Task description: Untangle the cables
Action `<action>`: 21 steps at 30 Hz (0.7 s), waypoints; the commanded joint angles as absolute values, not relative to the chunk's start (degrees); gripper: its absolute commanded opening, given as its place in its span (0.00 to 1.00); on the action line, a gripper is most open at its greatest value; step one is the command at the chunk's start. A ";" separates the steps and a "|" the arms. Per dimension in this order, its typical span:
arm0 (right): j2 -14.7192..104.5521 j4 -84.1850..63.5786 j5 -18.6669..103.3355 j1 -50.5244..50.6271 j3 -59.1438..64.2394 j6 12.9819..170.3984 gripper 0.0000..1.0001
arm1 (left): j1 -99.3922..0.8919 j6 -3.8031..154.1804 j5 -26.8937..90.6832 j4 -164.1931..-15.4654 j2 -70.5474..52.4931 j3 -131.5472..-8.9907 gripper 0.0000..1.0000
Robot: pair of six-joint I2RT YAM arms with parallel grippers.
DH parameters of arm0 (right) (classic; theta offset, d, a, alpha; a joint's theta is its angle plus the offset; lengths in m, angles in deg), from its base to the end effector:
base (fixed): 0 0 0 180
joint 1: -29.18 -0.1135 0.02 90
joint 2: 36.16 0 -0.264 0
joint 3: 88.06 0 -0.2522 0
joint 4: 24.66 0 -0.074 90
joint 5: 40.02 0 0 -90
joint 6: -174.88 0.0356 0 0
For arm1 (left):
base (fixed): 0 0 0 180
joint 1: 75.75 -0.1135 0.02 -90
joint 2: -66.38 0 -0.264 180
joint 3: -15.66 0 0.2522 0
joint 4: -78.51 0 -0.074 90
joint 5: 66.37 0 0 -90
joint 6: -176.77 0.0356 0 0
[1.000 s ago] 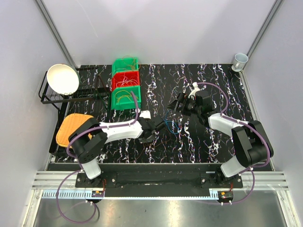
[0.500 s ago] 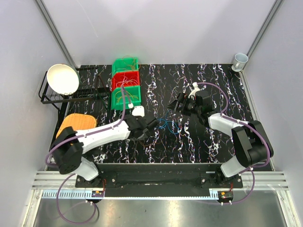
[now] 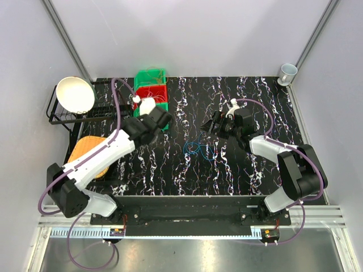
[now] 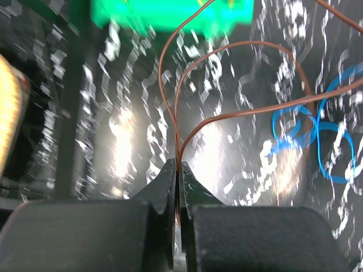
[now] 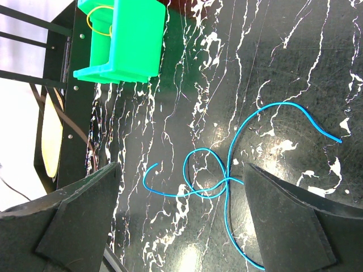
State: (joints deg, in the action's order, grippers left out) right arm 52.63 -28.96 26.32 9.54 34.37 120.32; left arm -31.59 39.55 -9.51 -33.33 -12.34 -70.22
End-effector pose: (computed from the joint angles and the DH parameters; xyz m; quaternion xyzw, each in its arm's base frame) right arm 0.3014 0.1227 0.1985 0.0084 0.8410 0.3917 0.3732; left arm 0.2065 -0.1734 0.3130 -0.0962 0.9257 0.0211 0.3652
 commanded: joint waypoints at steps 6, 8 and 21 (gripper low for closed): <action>53.31 -29.53 25.89 9.75 32.48 120.30 0.94 | -41.63 51.34 -13.28 -39.02 -13.68 -82.91 0.00; 53.31 -29.53 25.89 9.76 32.39 120.30 0.94 | -42.87 53.01 -13.37 -40.35 -15.61 -85.72 0.00; 54.54 -30.06 25.19 9.75 32.13 120.82 0.94 | -54.99 58.47 -4.85 -65.29 -26.34 -94.94 0.00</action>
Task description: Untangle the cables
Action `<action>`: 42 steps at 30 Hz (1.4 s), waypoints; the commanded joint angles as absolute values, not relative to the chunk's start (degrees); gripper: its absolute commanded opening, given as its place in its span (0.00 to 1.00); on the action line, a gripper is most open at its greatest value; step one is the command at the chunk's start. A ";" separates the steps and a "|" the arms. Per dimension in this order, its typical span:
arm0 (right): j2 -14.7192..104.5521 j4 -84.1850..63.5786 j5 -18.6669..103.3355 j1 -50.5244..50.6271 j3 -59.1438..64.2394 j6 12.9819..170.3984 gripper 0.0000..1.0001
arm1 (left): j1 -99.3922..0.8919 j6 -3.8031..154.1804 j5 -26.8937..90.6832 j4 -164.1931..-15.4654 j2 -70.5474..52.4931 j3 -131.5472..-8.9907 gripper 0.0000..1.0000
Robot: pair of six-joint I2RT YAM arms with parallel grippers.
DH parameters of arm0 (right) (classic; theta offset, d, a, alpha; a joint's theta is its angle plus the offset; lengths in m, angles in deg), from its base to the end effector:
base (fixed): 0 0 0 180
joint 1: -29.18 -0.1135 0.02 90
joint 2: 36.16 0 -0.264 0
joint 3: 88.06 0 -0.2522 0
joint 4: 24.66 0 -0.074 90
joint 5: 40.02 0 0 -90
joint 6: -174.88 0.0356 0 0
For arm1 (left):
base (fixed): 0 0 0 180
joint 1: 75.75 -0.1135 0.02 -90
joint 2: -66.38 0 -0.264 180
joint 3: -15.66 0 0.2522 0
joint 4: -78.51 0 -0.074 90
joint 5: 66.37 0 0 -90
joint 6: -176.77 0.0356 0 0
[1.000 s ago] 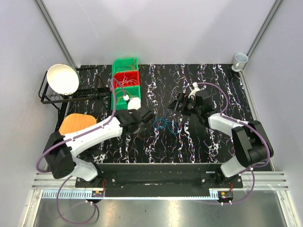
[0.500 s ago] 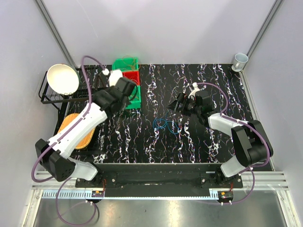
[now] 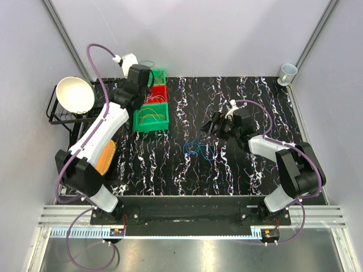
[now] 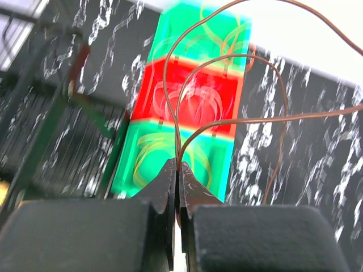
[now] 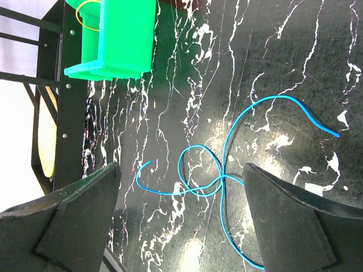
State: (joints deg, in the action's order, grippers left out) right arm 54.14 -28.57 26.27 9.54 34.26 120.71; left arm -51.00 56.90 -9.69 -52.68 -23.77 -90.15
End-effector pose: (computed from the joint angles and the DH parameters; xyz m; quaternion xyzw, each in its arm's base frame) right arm 0.3034 0.1235 0.1903 0.0149 0.8483 0.3886 0.3593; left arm 0.3264 -0.1289 0.3888 -0.1740 0.8356 0.0148 0.5209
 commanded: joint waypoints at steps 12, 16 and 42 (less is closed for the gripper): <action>55.68 -30.94 24.22 9.75 31.95 121.61 0.94 | -61.77 54.34 5.96 -98.16 -37.24 -93.38 0.00; 56.03 -31.03 24.05 9.75 31.69 121.61 0.94 | -62.92 50.92 9.47 -114.06 -42.06 -89.16 0.00; 57.70 -31.73 22.82 9.75 31.25 122.58 0.94 | -64.85 50.55 10.45 -138.35 -46.74 -69.03 0.00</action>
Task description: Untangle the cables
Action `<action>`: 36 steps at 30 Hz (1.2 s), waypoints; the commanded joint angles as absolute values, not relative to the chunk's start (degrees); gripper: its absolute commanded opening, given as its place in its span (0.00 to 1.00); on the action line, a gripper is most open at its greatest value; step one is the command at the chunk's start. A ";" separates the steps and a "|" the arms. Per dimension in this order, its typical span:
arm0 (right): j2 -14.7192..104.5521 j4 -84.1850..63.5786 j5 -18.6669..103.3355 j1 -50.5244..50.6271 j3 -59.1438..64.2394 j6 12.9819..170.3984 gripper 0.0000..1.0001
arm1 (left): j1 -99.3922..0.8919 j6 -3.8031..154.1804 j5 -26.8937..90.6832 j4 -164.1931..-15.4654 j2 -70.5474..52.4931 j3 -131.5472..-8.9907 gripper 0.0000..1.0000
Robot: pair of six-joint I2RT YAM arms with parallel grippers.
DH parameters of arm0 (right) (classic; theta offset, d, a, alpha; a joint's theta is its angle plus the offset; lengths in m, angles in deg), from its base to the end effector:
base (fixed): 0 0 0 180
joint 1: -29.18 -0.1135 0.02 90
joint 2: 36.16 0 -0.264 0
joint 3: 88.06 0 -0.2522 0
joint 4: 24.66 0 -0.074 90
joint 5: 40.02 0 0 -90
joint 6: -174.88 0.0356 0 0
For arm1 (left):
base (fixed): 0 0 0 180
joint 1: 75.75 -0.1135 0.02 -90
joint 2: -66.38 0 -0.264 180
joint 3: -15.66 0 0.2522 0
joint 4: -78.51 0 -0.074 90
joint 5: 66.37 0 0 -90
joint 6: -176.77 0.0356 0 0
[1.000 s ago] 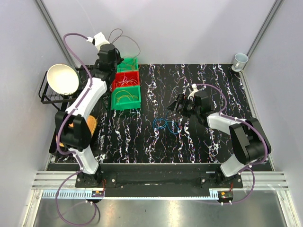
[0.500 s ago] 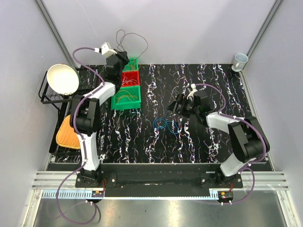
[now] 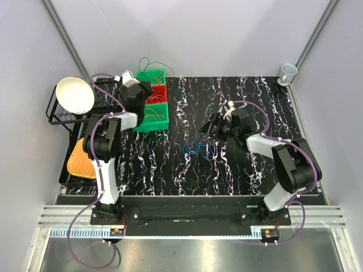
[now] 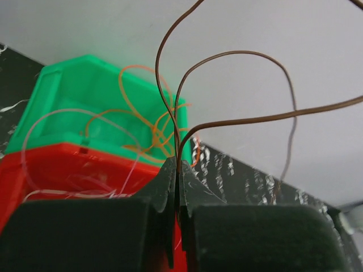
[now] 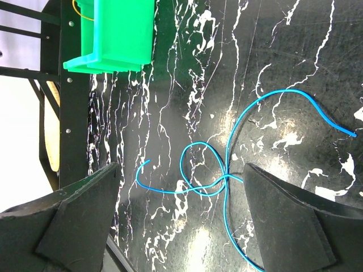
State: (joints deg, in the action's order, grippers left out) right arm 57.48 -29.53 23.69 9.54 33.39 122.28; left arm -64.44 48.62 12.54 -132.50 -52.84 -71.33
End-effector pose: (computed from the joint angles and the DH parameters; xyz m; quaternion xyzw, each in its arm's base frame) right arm 0.3099 0.1273 0.1787 0.0184 0.8516 0.4049 0.3323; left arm 0.4633 -0.0857 0.2071 -0.2308 0.6761 -0.2286 0.6613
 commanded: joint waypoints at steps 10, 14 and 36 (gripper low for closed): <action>58.58 -31.82 22.38 9.75 30.90 122.84 0.94 | -64.76 57.05 7.72 -123.19 -45.59 -72.71 0.00; 58.76 -31.99 22.11 9.75 30.90 122.93 0.94 | -64.59 60.82 6.33 -109.38 -47.34 -82.19 0.00; 58.58 -31.82 21.76 9.75 30.90 123.11 0.94 | -56.42 85.62 -20.48 -95.20 -50.52 -91.18 0.00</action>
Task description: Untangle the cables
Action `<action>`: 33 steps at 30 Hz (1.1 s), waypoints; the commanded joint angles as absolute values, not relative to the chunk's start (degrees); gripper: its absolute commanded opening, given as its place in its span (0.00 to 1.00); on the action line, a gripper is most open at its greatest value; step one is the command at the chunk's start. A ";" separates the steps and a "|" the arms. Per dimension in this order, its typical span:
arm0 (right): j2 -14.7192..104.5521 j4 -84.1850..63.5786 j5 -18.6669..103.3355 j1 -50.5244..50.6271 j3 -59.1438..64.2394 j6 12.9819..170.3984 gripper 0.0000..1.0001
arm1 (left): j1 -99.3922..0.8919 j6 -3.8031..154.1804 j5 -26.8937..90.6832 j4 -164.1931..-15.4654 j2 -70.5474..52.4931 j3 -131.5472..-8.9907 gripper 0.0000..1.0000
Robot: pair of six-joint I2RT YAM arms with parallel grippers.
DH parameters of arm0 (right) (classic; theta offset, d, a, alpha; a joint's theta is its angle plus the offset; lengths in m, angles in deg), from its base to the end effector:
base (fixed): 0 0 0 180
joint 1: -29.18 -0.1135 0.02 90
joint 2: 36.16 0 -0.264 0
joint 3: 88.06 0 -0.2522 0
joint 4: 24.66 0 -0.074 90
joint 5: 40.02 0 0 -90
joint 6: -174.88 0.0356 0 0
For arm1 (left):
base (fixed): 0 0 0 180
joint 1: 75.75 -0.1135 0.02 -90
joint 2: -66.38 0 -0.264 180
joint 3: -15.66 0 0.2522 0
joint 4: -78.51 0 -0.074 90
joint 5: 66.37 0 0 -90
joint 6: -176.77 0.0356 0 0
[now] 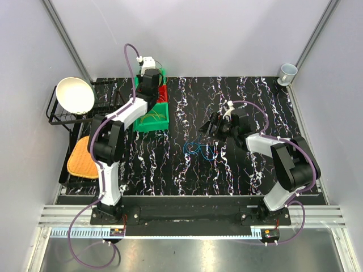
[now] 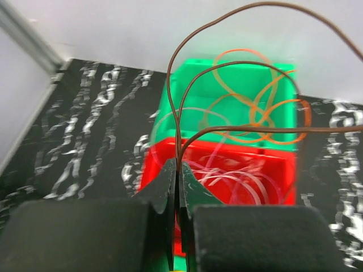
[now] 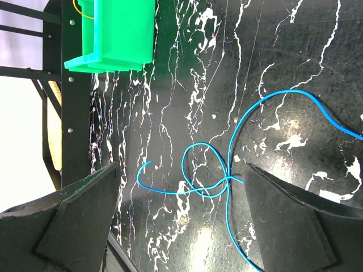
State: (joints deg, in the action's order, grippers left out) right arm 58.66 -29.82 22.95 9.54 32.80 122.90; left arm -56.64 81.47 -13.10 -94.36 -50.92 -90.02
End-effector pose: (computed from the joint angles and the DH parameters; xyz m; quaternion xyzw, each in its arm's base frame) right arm 0.3130 0.1289 0.1758 0.0204 0.8519 0.4104 0.3247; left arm 0.4654 -0.1387 0.2643 -0.0894 0.7879 0.1334 0.5945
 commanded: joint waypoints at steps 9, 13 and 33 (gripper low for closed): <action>58.58 -31.73 21.67 9.75 30.72 123.11 0.93 | -55.18 92.74 -27.69 -95.28 -50.95 -92.05 0.00; 58.58 -31.64 21.59 9.75 30.63 123.11 0.93 | -55.01 94.49 -26.73 -95.20 -51.56 -92.14 0.00; 59.72 -31.38 21.50 9.84 30.11 123.11 0.93 | -53.95 95.39 -20.76 -89.13 -63.17 -104.10 0.00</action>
State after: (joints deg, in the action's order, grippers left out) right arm 59.41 -29.75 22.25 9.54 32.53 122.92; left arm -53.82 96.20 -23.85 -88.11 -62.61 -101.08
